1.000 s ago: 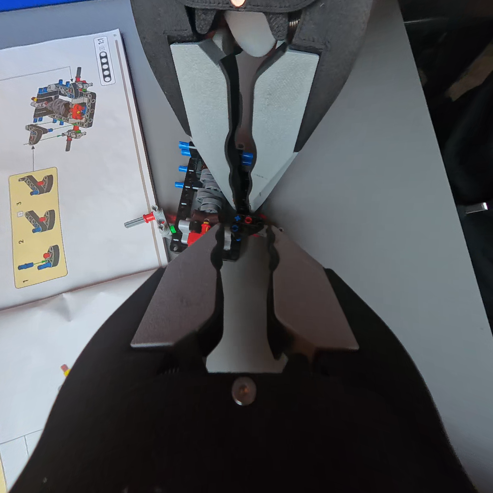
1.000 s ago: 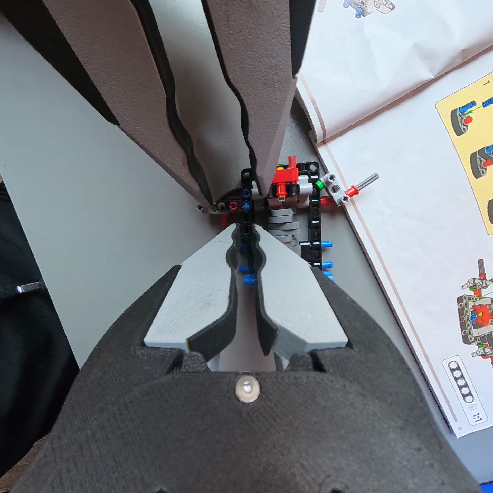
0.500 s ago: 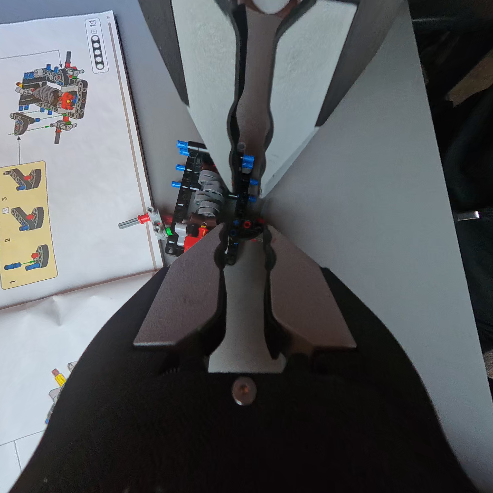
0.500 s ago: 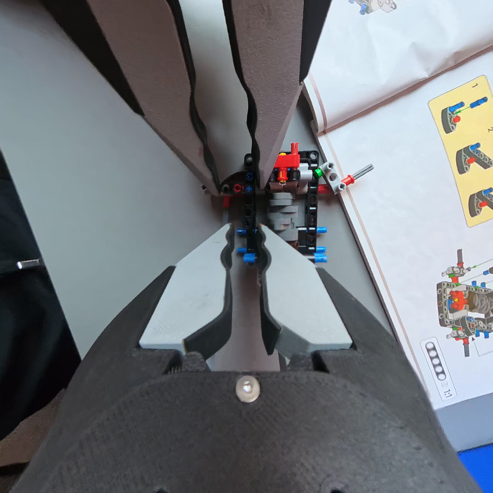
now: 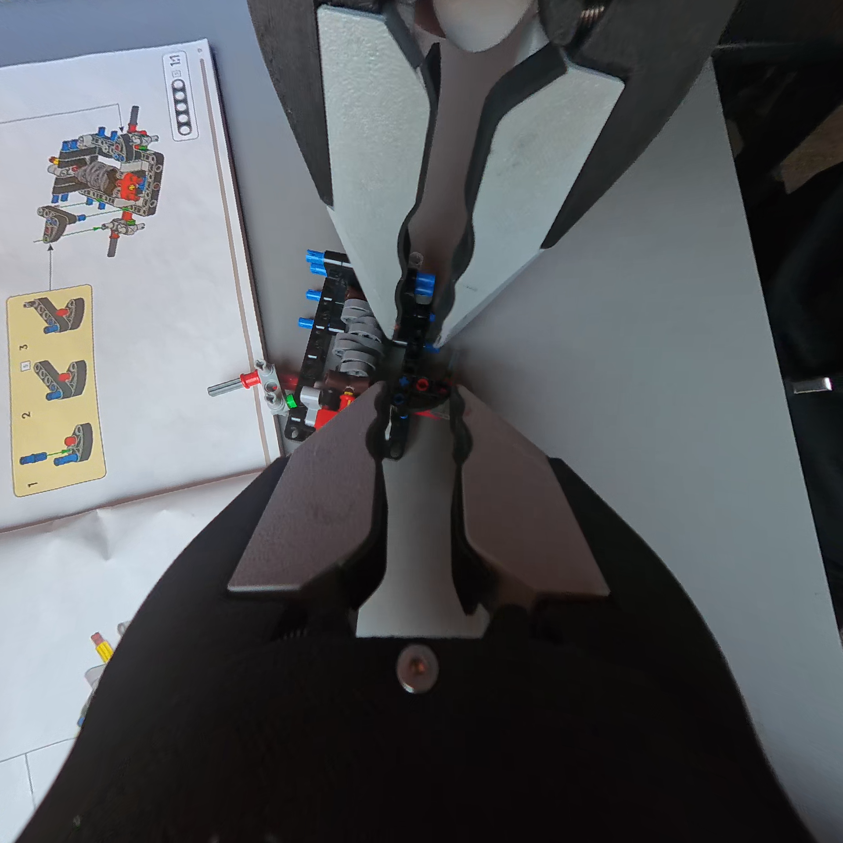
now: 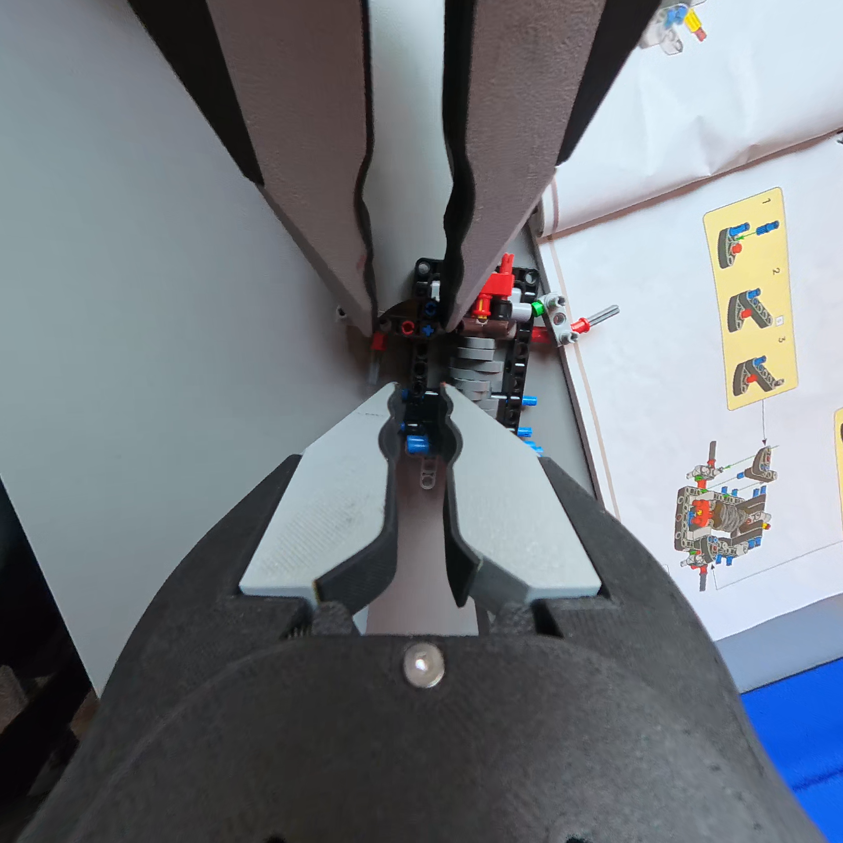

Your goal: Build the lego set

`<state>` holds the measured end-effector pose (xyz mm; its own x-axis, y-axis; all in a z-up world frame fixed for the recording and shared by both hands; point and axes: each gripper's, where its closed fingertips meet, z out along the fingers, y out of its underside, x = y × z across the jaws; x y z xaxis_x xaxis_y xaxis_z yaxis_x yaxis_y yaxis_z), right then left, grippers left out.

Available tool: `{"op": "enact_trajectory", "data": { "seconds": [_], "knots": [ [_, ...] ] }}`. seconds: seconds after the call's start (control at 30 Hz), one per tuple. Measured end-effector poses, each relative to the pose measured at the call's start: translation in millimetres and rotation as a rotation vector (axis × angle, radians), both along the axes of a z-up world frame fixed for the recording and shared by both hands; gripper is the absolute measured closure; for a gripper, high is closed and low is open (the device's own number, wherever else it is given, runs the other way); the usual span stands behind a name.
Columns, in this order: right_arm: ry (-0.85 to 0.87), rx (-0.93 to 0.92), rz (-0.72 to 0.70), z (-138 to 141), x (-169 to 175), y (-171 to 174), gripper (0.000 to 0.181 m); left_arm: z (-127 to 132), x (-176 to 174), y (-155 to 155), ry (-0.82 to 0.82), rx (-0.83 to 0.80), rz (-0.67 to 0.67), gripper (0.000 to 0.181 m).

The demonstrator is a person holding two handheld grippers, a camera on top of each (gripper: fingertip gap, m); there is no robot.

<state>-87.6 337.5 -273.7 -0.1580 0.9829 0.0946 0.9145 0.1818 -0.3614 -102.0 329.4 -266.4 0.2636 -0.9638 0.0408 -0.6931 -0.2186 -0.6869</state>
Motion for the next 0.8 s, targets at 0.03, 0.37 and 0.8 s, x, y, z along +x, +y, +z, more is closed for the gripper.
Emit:
{"op": "enact_trajectory", "data": {
  "seconds": [0.03,0.37,0.8],
  "knots": [
    [0.003,-0.004,-0.005,0.6,0.1,1.6,0.172,0.6,0.4,0.2,-0.007,0.002,0.005,0.159],
    [0.052,-0.023,0.013,-1.6,-4.0,-0.3,0.177,4.2,-0.6,1.1,-0.013,0.039,-0.02,0.159],
    [0.043,0.02,0.019,-2.9,-2.5,0.7,0.176,5.1,0.6,2.1,-0.049,0.09,-0.045,0.159]
  ]
}}
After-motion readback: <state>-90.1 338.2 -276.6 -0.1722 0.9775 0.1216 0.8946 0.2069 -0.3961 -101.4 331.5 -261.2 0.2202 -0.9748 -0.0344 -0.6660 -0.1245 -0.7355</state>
